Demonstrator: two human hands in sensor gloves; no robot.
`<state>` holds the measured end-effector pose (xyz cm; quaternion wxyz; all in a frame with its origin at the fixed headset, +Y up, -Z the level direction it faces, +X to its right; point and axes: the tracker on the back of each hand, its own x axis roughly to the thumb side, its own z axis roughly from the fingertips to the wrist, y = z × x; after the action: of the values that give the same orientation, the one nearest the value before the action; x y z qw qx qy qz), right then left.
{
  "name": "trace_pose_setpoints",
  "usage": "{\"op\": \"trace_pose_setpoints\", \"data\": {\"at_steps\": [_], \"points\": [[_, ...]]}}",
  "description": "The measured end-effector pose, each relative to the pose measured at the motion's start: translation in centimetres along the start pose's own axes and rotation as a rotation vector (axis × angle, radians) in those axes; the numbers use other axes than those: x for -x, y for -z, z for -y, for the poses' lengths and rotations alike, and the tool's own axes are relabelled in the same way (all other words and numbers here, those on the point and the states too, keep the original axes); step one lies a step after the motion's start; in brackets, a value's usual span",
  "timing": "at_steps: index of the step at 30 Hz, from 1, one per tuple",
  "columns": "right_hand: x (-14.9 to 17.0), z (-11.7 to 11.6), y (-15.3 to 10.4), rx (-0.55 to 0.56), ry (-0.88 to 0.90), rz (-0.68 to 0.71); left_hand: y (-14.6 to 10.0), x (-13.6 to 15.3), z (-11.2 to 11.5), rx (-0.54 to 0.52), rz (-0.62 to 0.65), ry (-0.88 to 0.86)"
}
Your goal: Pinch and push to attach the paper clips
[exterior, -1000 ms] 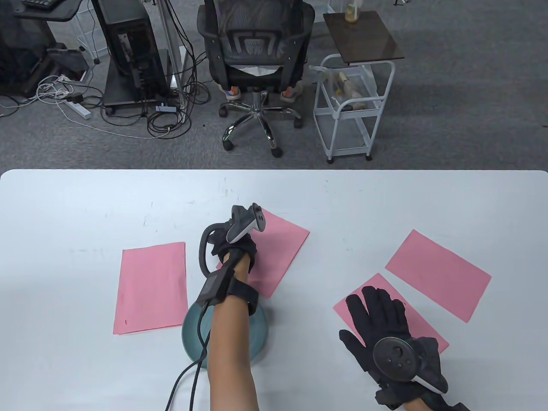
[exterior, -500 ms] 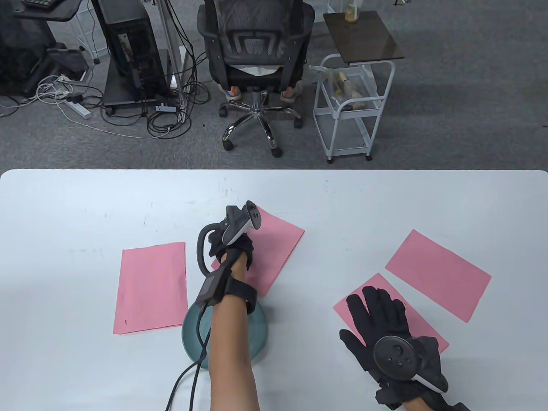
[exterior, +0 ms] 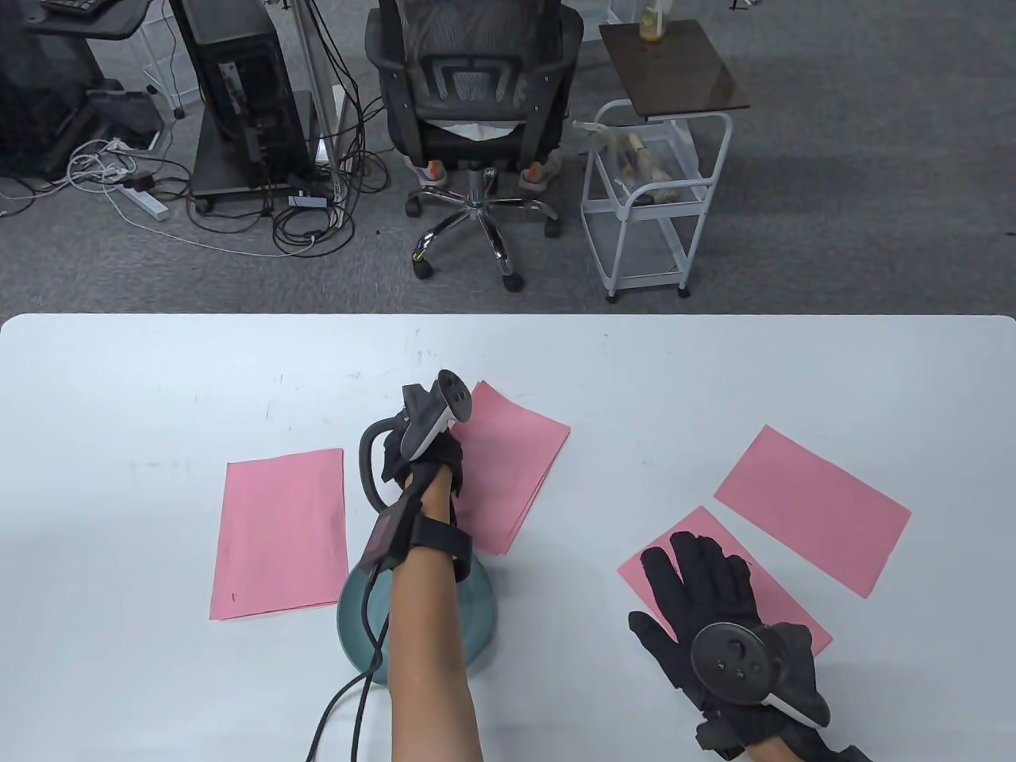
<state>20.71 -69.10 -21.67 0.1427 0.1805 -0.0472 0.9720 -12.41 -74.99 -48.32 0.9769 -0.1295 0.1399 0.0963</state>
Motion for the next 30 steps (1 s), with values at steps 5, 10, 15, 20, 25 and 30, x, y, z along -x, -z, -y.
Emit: {"op": "trace_pose_setpoints", "data": {"at_steps": [5,10,15,20,25,30], "points": [[0.1,0.1,0.0,0.004,0.005,-0.004,0.0,0.2,0.0,0.025,0.01,-0.045],[0.0,0.0,0.0,0.003,0.004,-0.003,-0.1,-0.1,-0.1,0.033,0.042,-0.079],[0.0,0.0,0.0,0.001,0.005,-0.002,-0.5,0.2,-0.7,0.039,0.124,-0.179],[0.1,0.0,0.0,0.002,0.006,-0.004,-1.5,0.5,-1.6,0.005,0.176,-0.274],[0.2,0.0,0.1,0.0,0.012,-0.013,-2.9,0.8,-2.4,-0.019,0.231,-0.374],[0.3,0.1,0.1,-0.002,0.015,-0.017,-5.0,1.4,-3.1,-0.04,0.314,-0.514]]}}
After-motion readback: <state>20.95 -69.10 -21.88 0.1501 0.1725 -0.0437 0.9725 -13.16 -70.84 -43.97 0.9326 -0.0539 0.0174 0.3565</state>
